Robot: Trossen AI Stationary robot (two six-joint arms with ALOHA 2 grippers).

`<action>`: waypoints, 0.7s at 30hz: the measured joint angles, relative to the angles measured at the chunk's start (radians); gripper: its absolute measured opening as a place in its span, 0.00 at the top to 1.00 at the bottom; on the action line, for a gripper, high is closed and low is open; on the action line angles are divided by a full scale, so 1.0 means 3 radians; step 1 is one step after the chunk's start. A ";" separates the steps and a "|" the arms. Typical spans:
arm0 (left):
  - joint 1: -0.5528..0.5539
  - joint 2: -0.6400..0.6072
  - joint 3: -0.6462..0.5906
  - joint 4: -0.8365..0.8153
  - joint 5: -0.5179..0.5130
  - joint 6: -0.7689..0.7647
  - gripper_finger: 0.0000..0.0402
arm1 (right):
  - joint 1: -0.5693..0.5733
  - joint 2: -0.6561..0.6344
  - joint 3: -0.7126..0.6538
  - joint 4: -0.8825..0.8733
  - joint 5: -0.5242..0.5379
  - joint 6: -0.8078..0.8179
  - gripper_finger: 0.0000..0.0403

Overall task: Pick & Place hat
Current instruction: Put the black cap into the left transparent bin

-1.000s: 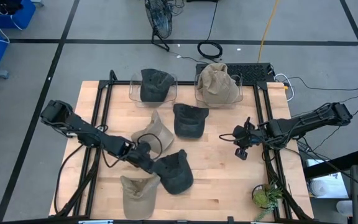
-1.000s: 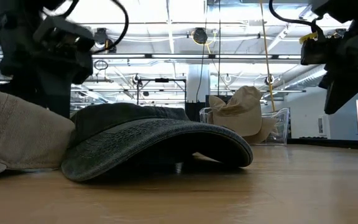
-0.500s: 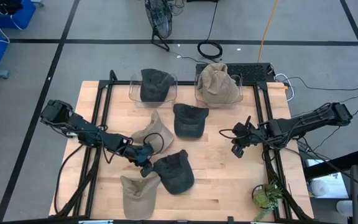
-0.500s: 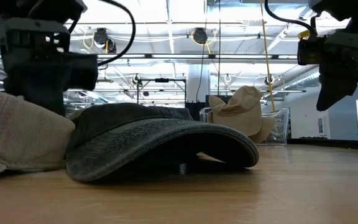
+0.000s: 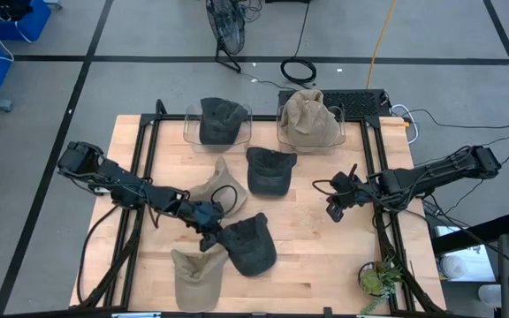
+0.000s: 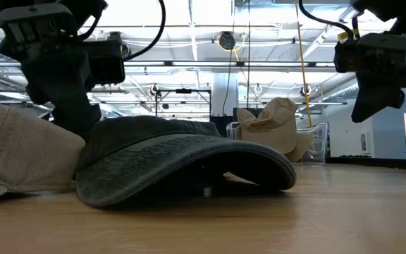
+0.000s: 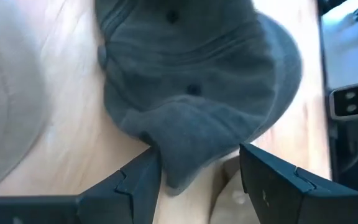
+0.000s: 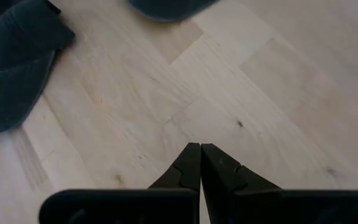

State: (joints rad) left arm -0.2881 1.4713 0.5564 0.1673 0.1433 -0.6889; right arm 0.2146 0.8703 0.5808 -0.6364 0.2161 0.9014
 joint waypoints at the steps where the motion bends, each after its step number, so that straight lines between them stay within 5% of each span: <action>1: -0.0008 -0.0001 0.0000 0.0048 -0.0009 -0.0011 0.46 | 0.0000 0.0000 0.0000 0.0025 0.0001 -0.0024 1.00; 7: -0.0107 0.0026 0.0003 0.0192 -0.0376 -0.0147 0.46 | 0.0000 0.0000 0.0001 0.0132 -0.0007 -0.0253 1.00; 21: -0.0284 0.0687 0.0141 0.1073 -0.0423 -0.0876 0.50 | 0.0000 0.0000 0.0001 0.0154 -0.0025 -0.0720 1.00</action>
State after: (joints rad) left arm -0.3733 1.6773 0.5987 0.4892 0.0164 -0.9517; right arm 0.2146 0.8703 0.5812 -0.5902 0.2085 0.6855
